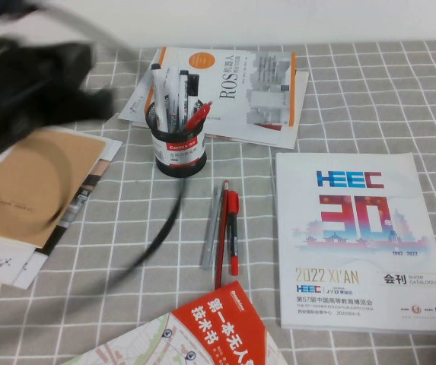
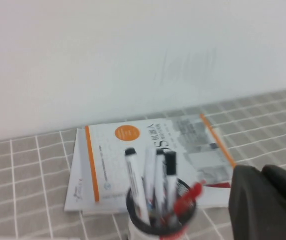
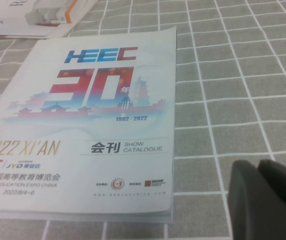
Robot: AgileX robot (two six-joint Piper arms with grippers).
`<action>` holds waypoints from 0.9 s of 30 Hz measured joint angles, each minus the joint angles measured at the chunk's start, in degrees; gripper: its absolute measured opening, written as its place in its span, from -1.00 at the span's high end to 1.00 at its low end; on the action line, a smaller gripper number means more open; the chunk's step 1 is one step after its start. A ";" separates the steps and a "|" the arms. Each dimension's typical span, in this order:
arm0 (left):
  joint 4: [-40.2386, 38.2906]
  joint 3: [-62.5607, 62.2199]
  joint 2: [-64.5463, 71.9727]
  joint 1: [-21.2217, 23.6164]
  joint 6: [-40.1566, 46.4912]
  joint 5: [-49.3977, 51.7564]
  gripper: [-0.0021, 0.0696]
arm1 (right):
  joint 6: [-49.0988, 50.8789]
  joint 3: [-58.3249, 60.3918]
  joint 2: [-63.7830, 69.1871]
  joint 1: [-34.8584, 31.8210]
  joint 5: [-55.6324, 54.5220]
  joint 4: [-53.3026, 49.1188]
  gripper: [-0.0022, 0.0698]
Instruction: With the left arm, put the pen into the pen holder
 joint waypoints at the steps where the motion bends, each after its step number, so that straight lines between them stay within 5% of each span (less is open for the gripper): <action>1: 0.00 2.40 -3.61 -0.14 -0.88 0.31 0.94 | 0.00 0.00 0.00 0.00 0.00 0.00 0.97; 14: 0.38 32.21 -42.47 -0.22 -3.56 3.14 0.94 | 0.00 0.00 0.00 0.00 0.00 0.00 0.97; 27: 0.75 41.05 -50.80 -0.22 -3.75 4.32 0.94 | 0.00 0.00 0.00 0.00 0.00 0.00 0.97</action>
